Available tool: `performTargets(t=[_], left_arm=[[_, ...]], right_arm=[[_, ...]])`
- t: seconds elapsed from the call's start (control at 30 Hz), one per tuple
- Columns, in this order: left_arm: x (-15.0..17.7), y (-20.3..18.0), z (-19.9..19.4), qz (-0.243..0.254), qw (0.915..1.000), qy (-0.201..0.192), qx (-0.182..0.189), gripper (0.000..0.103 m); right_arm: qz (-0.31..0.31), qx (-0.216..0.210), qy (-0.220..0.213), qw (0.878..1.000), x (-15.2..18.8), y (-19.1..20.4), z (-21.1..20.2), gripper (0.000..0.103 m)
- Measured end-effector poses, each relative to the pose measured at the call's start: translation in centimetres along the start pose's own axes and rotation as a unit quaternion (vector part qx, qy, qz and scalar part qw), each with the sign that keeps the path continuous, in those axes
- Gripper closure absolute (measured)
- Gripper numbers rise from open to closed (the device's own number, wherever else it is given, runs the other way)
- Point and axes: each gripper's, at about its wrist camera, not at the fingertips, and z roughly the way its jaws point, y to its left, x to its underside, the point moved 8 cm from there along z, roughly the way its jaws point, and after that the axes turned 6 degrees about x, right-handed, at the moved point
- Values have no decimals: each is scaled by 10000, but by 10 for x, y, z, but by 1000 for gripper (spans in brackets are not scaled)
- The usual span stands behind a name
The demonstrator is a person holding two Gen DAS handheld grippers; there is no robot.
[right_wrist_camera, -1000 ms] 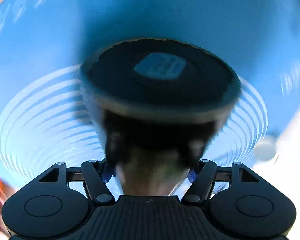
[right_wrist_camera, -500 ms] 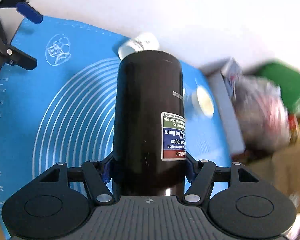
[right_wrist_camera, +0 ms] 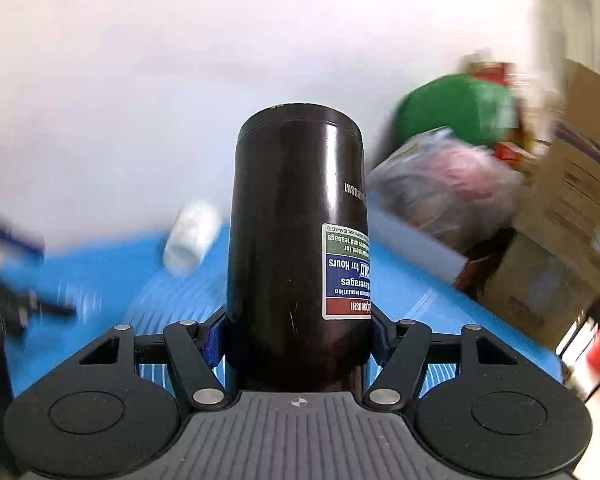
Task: Flip cup upside down
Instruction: 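Lower the upright tumbler onto the mat with the right tool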
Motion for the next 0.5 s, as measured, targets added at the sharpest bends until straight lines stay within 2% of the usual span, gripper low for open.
performTargets(t=[0.1, 0.2, 0.37, 0.5], left_arm=[[-3, -4, 2, 35, 10000, -16, 1, 14], [-6, -7, 5, 59, 10000, -25, -8, 14], [-6, -10, 14, 21, 10000, 20, -2, 14], [-9, -13, 16, 68, 10000, -7, 2, 14]], right_arm=[[634, 290, -595, 9958, 6, -2, -10, 39], [907, 667, -986, 9887, 19, -1, -17, 39], [1354, 1054, -1225, 9775, 44, 2, -20, 39], [1540, 1186, -1163, 9740, 55, -4, -12, 39]])
